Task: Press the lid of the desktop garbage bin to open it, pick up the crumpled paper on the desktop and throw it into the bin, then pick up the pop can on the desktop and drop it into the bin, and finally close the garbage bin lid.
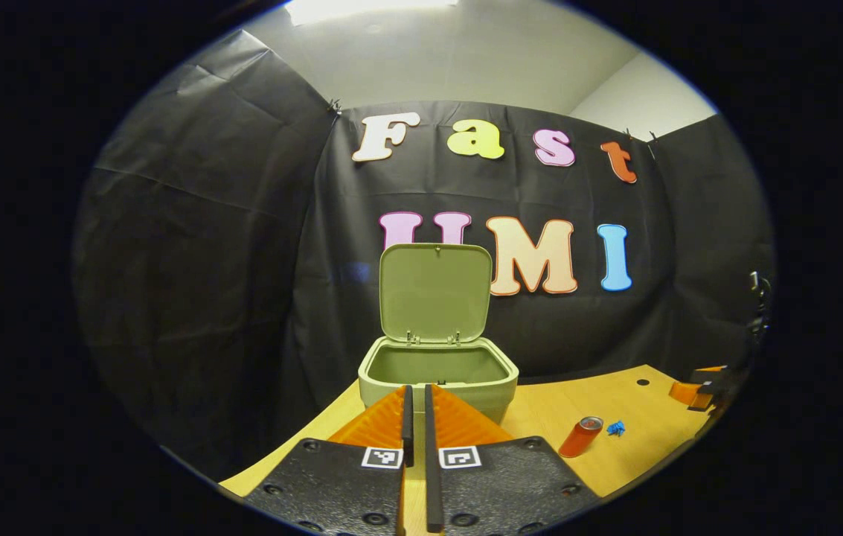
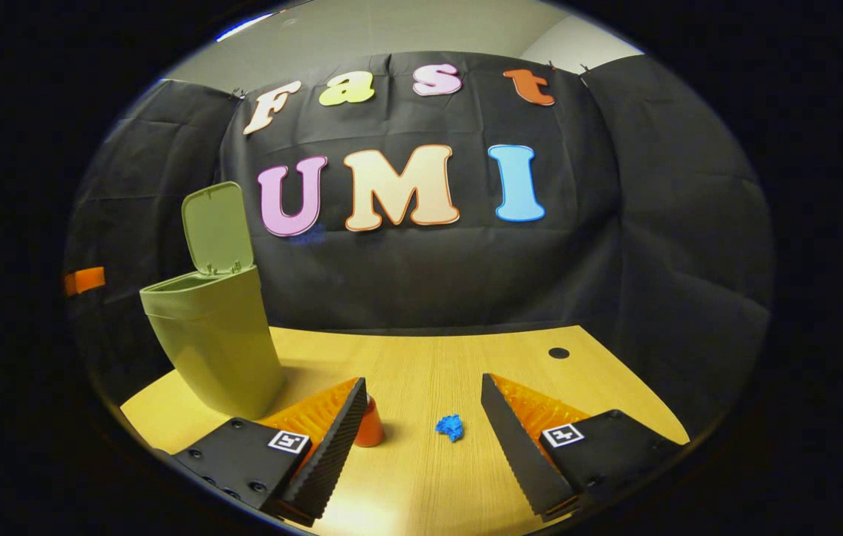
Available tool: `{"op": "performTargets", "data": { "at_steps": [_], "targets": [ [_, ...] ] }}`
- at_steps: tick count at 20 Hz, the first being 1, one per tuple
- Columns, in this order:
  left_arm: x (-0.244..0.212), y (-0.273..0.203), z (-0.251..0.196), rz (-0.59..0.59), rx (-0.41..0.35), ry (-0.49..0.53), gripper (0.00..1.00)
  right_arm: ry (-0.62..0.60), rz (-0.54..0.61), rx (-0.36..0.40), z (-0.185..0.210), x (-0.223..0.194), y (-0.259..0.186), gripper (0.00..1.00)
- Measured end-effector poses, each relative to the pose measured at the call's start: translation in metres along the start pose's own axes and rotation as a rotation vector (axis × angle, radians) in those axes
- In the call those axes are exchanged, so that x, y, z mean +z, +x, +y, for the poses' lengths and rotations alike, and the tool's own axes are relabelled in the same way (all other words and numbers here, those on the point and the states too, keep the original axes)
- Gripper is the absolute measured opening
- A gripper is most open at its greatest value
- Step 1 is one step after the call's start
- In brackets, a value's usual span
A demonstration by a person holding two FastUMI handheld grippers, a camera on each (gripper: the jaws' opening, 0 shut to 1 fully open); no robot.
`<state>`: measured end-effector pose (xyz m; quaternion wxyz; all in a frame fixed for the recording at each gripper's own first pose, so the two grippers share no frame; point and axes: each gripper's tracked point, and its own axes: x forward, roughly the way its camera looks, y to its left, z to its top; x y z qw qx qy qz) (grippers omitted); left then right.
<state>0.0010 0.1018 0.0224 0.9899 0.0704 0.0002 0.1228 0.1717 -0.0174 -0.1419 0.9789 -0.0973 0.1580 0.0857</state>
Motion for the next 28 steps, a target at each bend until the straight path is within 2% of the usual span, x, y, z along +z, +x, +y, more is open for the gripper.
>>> {"op": "performTargets", "data": {
  "at_steps": [4, 7, 13, 19, 20, 21, 22, 26, 28],
  "targets": [
    [-0.01, -0.008, -0.01, 0.022, -0.012, -0.004, 0.49, -0.005, 0.049, 0.016, -0.012, -0.017, 0.036, 0.98],
    [-0.021, -0.013, -0.009, 0.044, 0.014, 0.01, 0.86, -0.008, 0.111, 0.011, -0.025, -0.036, 0.061, 0.98],
    [-0.031, -0.022, -0.003, 0.071, 0.062, 0.015, 0.92, -0.043, 0.202, 0.033, -0.031, -0.071, 0.104, 0.98],
    [-0.046, -0.041, 0.015, 0.126, 0.125, 0.039, 0.9, -0.045, 0.289, 0.028, -0.033, -0.108, 0.138, 0.98],
    [-0.047, -0.044, 0.017, 0.134, 0.13, 0.049, 0.9, -0.046, 0.305, 0.026, -0.036, -0.114, 0.143, 0.94],
    [-0.049, -0.048, 0.019, 0.141, 0.136, 0.061, 0.9, -0.042, 0.323, 0.022, -0.038, -0.12, 0.146, 0.94],
    [-0.05, -0.05, 0.02, 0.146, 0.143, 0.071, 0.9, -0.035, 0.344, 0.017, -0.041, -0.126, 0.15, 0.98],
    [-0.053, -0.056, 0.021, 0.161, 0.153, 0.08, 0.91, -0.008, 0.384, 0.006, -0.048, -0.134, 0.157, 0.98],
    [-0.055, -0.057, 0.02, 0.166, 0.155, 0.082, 0.9, -0.004, 0.376, 0.008, -0.048, -0.137, 0.158, 0.87]
  ]
}}
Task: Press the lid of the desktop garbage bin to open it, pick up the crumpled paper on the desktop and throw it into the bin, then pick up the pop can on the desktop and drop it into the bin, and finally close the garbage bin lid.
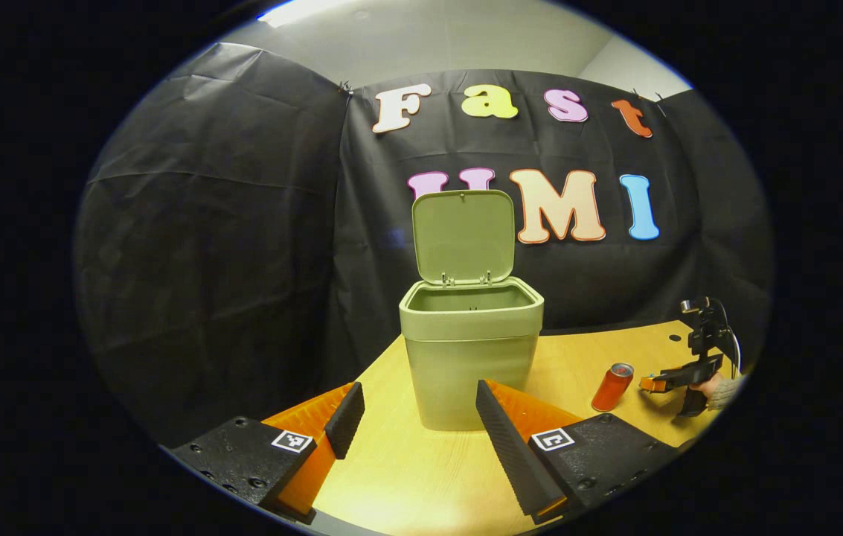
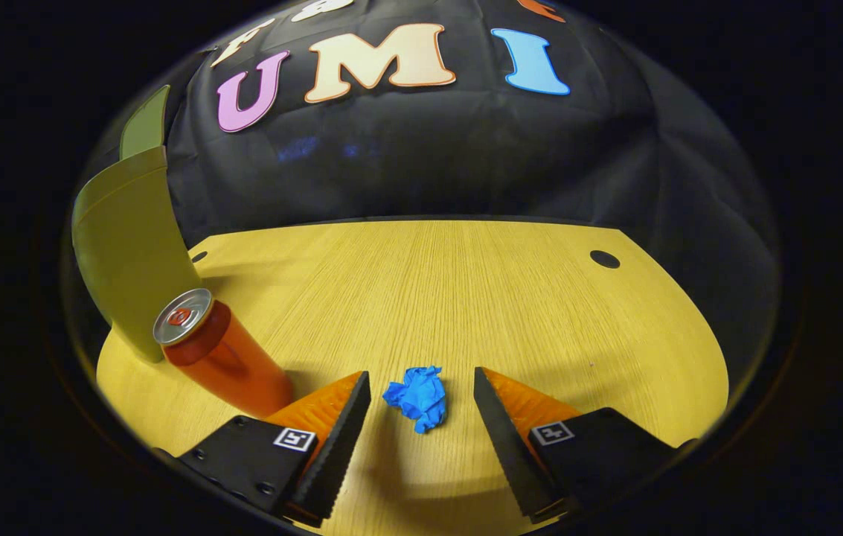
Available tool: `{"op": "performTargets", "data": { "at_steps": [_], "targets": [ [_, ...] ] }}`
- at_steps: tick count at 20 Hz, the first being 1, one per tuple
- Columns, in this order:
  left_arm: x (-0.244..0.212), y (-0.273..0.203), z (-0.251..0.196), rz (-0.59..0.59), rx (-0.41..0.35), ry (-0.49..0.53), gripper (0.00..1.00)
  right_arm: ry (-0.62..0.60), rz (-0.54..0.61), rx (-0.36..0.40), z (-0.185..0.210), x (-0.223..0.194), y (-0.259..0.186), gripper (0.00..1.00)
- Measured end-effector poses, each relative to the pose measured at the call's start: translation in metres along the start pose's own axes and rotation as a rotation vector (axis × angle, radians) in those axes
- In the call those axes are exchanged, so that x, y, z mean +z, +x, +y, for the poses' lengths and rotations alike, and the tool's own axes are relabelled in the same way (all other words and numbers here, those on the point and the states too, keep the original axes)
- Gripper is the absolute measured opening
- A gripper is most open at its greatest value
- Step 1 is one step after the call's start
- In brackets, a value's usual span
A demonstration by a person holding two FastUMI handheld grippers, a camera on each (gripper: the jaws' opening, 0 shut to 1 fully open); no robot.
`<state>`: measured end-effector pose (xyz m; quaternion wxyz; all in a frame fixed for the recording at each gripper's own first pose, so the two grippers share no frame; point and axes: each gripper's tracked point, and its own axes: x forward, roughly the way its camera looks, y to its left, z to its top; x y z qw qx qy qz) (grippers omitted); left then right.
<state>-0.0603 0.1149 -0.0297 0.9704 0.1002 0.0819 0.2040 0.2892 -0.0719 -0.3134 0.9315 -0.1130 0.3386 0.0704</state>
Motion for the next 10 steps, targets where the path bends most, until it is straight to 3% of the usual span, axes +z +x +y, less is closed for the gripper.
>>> {"op": "performTargets", "data": {
  "at_steps": [4, 5, 6, 9, 10],
  "targets": [
    [0.0, 0.0, 0.0, 0.003, 0.007, 0.01, 0.91, -0.016, 0.032, 0.011, 0.002, -0.01, 0.005, 0.7],
    [0.0, -0.001, 0.0, 0.003, 0.006, 0.011, 0.91, -0.029, 0.036, 0.015, 0.002, -0.011, 0.006, 0.53],
    [0.0, -0.001, 0.0, 0.005, 0.005, 0.012, 0.91, -0.039, 0.038, 0.02, 0.004, -0.014, 0.006, 0.46],
    [-0.003, -0.001, -0.003, 0.01, 0.002, 0.015, 0.91, -0.049, 0.043, 0.022, 0.003, -0.015, 0.006, 0.44],
    [-0.003, -0.001, -0.005, 0.012, -0.001, 0.015, 0.91, -0.053, 0.043, 0.02, 0.005, -0.017, 0.005, 0.39]
  ]
}}
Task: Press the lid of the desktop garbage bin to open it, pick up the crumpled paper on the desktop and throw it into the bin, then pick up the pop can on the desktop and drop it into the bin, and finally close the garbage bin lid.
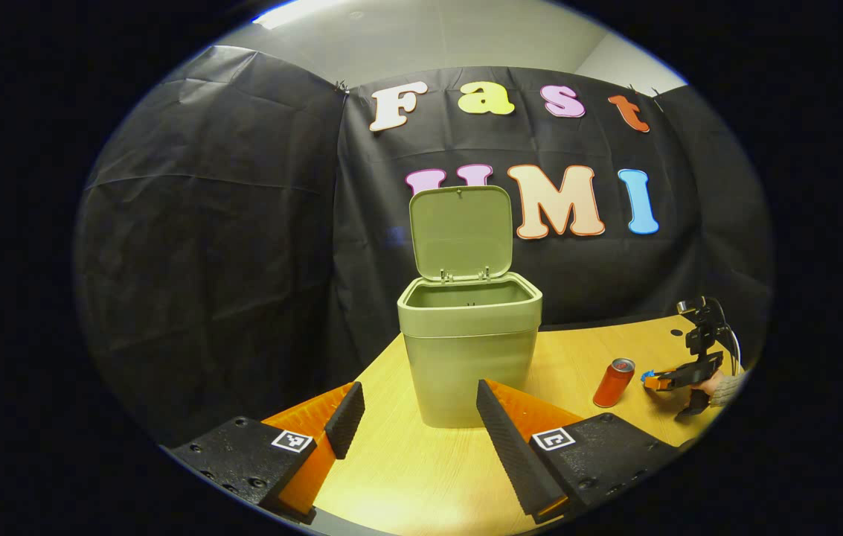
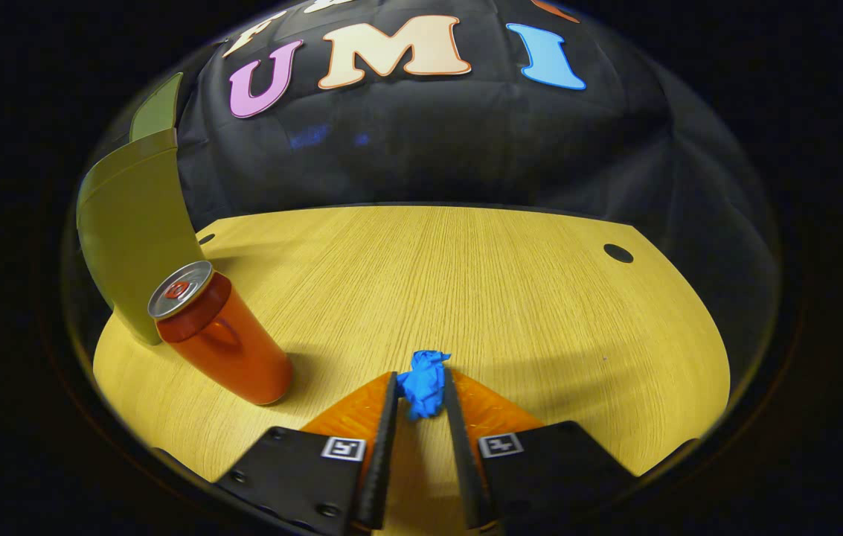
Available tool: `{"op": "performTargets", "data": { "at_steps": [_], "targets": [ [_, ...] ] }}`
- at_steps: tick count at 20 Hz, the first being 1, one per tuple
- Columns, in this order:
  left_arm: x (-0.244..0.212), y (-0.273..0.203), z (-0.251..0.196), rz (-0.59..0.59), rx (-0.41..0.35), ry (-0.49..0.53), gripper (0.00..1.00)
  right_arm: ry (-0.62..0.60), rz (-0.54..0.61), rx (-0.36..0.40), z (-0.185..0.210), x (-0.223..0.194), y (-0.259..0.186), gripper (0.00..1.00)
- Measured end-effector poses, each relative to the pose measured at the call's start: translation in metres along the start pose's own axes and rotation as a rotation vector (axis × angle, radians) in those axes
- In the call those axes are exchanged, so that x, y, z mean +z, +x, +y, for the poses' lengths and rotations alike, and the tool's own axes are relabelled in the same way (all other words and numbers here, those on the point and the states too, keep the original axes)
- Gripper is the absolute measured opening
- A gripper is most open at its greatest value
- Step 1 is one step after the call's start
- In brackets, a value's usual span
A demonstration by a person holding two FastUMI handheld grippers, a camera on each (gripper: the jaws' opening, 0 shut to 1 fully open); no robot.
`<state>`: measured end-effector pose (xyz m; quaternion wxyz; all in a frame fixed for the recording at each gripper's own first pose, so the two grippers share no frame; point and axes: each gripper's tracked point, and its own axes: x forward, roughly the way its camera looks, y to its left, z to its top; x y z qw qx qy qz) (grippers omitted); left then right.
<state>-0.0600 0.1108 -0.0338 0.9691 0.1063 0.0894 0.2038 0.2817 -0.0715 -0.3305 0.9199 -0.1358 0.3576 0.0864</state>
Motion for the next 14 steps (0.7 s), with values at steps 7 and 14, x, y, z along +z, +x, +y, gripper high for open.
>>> {"op": "performTargets", "data": {
  "at_steps": [7, 14],
  "targets": [
    [-0.001, -0.004, -0.006, -0.002, -0.013, -0.001, 0.91, -0.01, 0.006, -0.031, -0.011, 0.0, -0.005, 0.2],
    [-0.001, -0.007, -0.016, -0.009, -0.052, -0.02, 0.92, 0.018, -0.073, -0.04, -0.02, 0.033, -0.036, 0.17]
  ]
}}
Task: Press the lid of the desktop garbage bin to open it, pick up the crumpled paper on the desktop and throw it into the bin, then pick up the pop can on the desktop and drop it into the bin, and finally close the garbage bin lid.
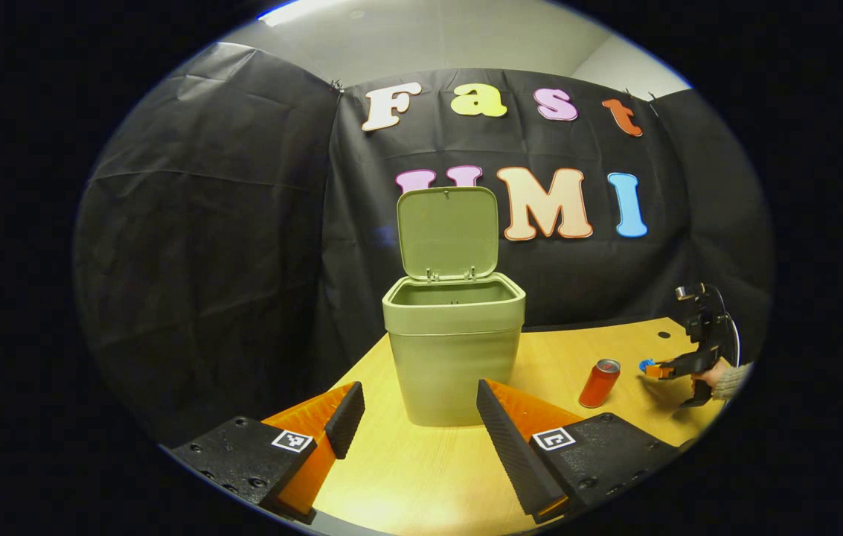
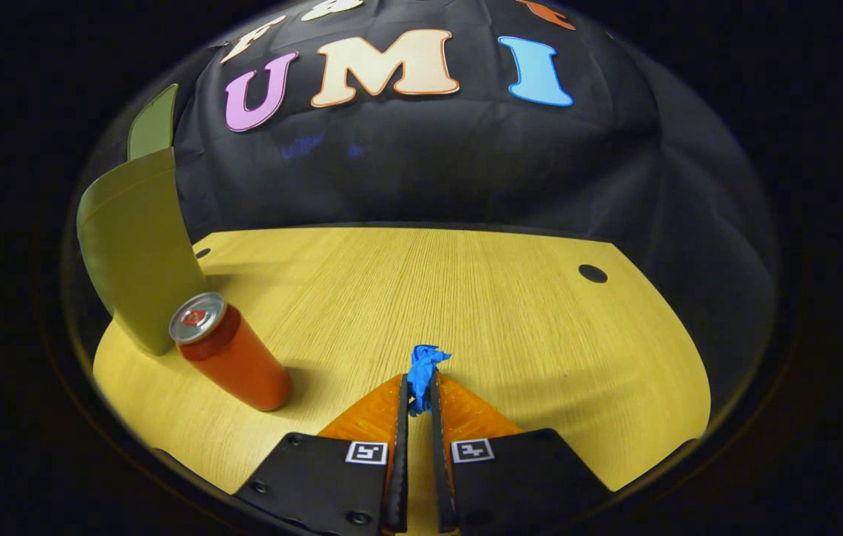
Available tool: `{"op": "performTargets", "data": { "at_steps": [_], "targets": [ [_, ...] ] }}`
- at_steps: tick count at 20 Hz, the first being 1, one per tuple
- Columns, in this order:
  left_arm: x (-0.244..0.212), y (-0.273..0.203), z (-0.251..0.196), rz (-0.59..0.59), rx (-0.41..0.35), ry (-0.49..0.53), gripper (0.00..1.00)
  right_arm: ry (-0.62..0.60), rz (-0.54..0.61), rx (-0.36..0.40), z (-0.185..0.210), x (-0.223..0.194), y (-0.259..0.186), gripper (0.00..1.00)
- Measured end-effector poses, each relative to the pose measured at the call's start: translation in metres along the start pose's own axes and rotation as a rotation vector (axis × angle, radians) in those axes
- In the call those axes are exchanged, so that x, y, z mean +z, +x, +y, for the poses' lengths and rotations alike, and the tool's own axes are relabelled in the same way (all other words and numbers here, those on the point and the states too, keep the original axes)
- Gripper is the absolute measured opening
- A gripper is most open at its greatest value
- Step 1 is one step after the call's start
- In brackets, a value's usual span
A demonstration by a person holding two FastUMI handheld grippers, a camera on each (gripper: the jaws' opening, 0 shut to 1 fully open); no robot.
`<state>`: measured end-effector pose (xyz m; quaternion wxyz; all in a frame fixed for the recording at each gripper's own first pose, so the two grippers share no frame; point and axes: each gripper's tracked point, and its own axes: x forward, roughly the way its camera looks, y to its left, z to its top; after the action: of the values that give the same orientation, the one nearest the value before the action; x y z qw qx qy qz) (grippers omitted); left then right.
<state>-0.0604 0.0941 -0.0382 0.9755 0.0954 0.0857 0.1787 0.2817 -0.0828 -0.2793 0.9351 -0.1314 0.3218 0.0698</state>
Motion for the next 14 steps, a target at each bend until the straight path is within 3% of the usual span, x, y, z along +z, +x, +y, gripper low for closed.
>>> {"op": "performTargets", "data": {
  "at_steps": [7, 14],
  "targets": [
    [0.005, -0.006, -0.012, -0.022, -0.054, -0.019, 0.91, -0.04, -0.118, 0.002, 0.008, 0.06, -0.038, 0.17],
    [0.005, -0.014, -0.016, -0.025, -0.083, -0.042, 0.91, -0.137, -0.228, 0.112, 0.083, 0.132, -0.077, 0.17]
  ]
}}
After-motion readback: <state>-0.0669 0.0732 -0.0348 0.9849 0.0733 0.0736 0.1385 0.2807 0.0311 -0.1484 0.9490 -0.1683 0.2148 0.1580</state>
